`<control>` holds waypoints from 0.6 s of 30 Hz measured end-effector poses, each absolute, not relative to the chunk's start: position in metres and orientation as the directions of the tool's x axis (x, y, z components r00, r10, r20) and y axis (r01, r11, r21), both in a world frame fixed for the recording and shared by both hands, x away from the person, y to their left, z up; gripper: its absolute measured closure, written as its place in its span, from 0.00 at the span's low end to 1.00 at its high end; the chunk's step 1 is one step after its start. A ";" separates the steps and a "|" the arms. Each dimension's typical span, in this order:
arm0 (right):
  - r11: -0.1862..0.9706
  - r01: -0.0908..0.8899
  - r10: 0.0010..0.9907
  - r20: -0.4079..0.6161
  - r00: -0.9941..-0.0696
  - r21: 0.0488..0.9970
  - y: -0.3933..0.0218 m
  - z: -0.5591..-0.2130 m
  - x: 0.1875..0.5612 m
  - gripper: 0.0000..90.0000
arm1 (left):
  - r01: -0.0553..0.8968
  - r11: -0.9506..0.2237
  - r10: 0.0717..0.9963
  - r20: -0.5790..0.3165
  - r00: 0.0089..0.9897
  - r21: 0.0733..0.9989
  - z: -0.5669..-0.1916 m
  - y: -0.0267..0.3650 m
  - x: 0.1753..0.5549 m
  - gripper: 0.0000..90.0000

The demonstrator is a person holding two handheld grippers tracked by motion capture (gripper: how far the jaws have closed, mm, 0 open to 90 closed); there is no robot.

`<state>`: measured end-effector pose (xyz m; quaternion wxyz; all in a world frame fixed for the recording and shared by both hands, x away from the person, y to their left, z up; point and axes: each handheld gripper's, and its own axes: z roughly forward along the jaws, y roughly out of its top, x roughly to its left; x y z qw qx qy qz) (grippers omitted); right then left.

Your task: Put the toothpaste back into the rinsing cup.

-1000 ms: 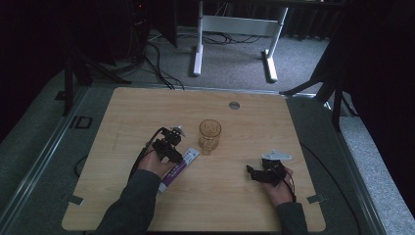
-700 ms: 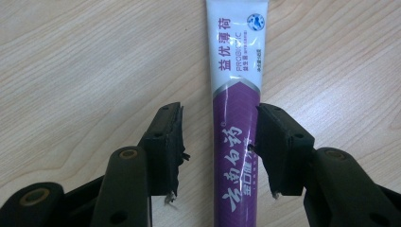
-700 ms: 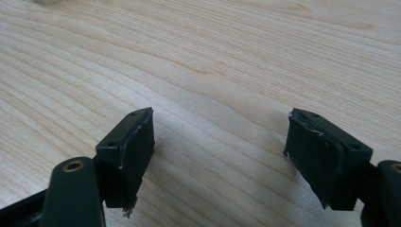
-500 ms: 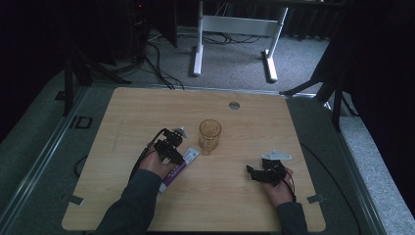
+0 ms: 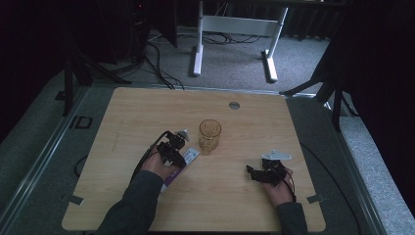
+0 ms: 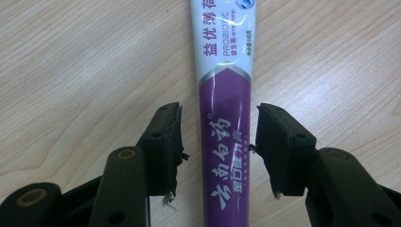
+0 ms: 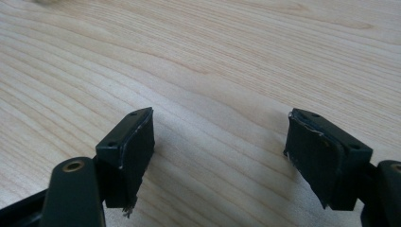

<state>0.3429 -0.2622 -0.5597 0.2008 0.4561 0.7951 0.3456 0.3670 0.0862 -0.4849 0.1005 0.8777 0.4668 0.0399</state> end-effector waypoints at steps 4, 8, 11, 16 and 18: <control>0.345 0.587 0.864 -0.004 -0.503 0.733 -0.262 -0.560 0.343 0.27 | 0.812 -0.546 0.827 -0.022 0.562 0.205 -0.488 0.085 0.368 0.56; 0.345 0.586 0.864 -0.004 -0.503 0.733 -0.262 -0.560 0.343 0.27 | 0.811 -0.552 0.825 -0.019 0.565 0.194 -0.492 0.083 0.367 0.56; 0.345 0.587 0.864 -0.004 -0.503 0.733 -0.262 -0.560 0.343 0.27 | 0.812 -0.554 0.824 -0.019 0.566 0.185 -0.495 0.081 0.367 0.55; 0.345 0.587 0.864 -0.004 -0.503 0.733 -0.262 -0.560 0.343 0.27 | 0.810 -0.561 0.821 -0.010 0.571 0.170 -0.498 0.079 0.368 0.55; 0.345 0.586 0.864 -0.004 -0.503 0.733 -0.262 -0.560 0.343 0.27 | 0.811 -0.562 0.822 -0.005 0.570 0.166 -0.499 0.079 0.367 0.55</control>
